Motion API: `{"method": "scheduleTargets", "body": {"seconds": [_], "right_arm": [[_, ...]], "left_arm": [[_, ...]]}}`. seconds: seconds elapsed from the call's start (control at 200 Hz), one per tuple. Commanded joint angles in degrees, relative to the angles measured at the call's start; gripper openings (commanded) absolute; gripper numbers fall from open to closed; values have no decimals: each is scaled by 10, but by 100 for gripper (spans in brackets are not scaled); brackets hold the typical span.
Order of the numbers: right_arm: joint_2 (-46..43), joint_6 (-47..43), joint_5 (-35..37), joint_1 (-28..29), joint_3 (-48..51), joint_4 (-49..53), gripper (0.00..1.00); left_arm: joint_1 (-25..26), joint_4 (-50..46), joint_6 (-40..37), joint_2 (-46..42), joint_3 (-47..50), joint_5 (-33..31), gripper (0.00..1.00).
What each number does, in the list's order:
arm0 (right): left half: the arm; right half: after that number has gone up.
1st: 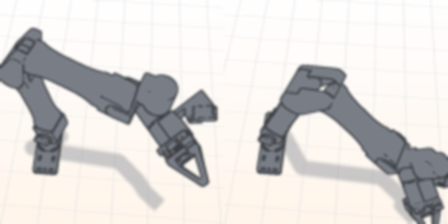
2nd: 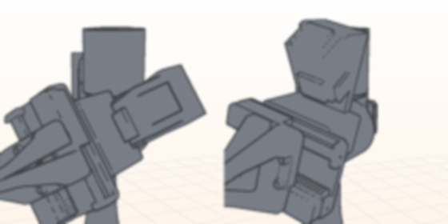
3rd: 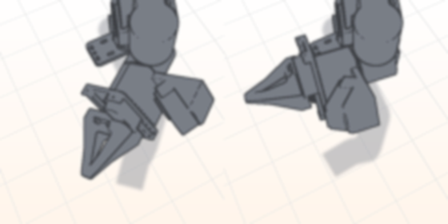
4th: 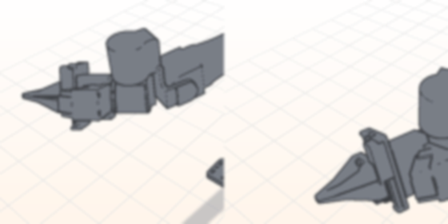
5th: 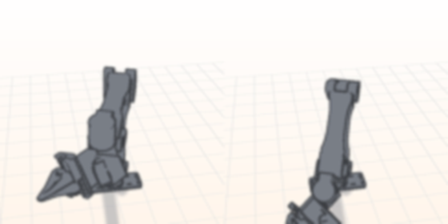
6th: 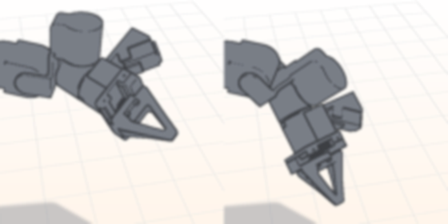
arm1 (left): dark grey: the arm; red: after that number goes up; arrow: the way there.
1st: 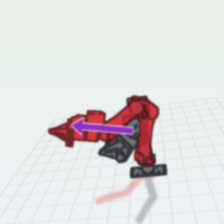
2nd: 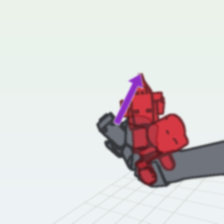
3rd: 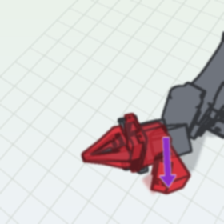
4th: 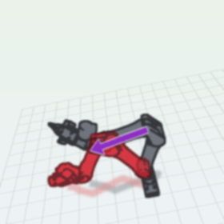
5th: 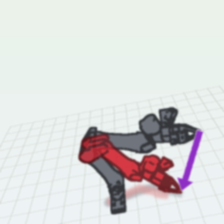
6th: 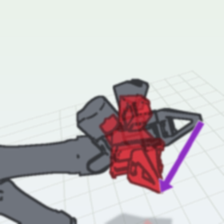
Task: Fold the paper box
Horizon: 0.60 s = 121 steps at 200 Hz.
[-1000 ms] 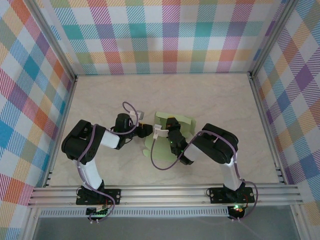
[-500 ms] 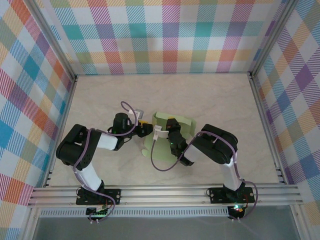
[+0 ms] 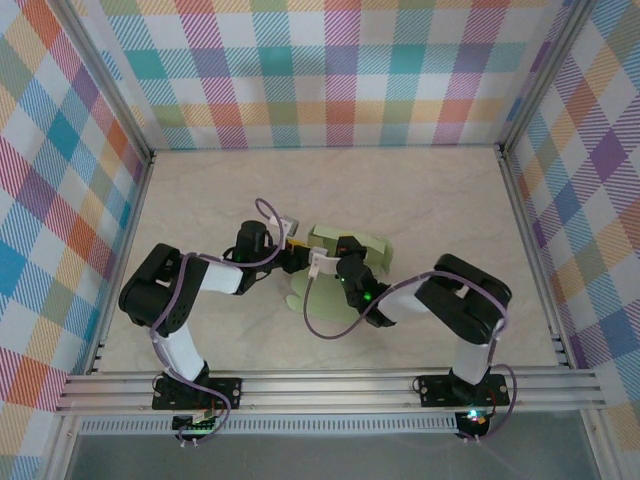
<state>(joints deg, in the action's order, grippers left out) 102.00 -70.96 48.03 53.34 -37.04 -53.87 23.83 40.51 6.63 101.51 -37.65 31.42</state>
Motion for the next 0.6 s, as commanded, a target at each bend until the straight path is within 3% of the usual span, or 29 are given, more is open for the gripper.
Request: {"method": "scheduleTargets", "body": {"seconds": [0.0, 0.2, 0.25, 0.6], "right_arm": [[-31, 79, -26, 7, -15, 111, 0], [-23, 77, -24, 15, -13, 105, 0], [-21, 79, -23, 17, -16, 107, 0], [-11, 143, -7, 30, -41, 164, 0]], "left_arm": [[7, -8, -17, 14, -17, 4, 50], [13, -10, -13, 25, -27, -7, 43], [17, -10, -12, 26, -28, -22, 38], [65, 42, 41, 33, -15, -138, 30]]}}
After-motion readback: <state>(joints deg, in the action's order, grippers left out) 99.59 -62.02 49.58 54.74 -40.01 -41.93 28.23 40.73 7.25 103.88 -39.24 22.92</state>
